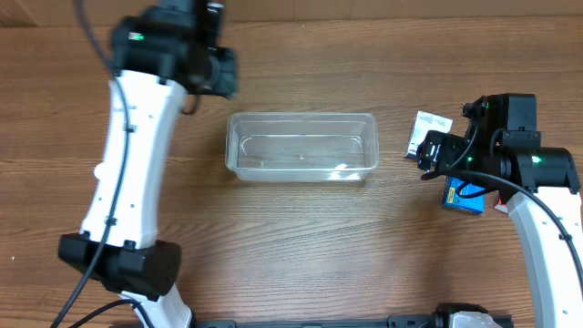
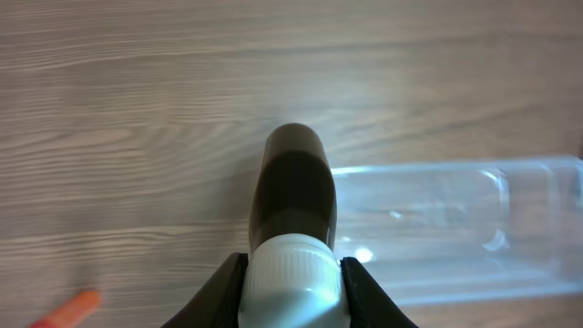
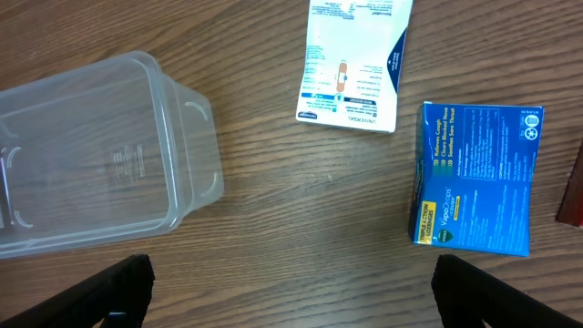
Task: Pack container
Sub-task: 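Carry the dark bottle into the container's left end and release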
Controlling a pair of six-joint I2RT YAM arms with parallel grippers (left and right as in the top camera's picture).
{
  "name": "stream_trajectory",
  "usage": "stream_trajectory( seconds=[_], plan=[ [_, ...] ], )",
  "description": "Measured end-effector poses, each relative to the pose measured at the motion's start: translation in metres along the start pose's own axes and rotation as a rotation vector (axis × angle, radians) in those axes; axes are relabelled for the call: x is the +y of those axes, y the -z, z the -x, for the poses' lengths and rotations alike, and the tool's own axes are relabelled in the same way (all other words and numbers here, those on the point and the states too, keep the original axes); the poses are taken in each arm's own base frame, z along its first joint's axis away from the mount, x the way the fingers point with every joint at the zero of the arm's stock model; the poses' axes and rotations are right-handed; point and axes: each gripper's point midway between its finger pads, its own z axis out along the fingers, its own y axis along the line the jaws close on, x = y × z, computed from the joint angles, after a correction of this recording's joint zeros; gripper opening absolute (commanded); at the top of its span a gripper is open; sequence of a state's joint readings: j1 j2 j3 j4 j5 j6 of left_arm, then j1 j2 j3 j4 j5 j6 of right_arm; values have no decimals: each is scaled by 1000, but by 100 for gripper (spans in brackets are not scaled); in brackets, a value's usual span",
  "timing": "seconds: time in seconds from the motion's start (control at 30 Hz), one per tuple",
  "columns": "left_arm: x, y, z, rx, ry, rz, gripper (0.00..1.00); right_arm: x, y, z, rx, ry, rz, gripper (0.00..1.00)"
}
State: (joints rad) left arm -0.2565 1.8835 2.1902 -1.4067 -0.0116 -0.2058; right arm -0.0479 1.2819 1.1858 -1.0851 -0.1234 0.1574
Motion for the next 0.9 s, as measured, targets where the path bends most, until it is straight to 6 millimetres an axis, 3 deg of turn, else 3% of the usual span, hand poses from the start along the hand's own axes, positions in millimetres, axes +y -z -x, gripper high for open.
stream_trajectory(
  seconds=[0.1,0.2,0.23,0.73,0.9],
  plan=[
    [-27,-4,-12,31,-22,-23,4,0,0,0,0,0,0,100],
    [-37,-13,-24,79,-12,-22,4,0,0,0,0,0,0,100],
    [-37,-14,-25,85,-2,-19,4,0,0,0,0,0,0,100],
    [-26,-144,-78,429,29,112,4,0,0,0,0,0,0,100],
    [-15,-164,-86,479,53,126,4,0,0,0,0,0,0,100]
  ],
)
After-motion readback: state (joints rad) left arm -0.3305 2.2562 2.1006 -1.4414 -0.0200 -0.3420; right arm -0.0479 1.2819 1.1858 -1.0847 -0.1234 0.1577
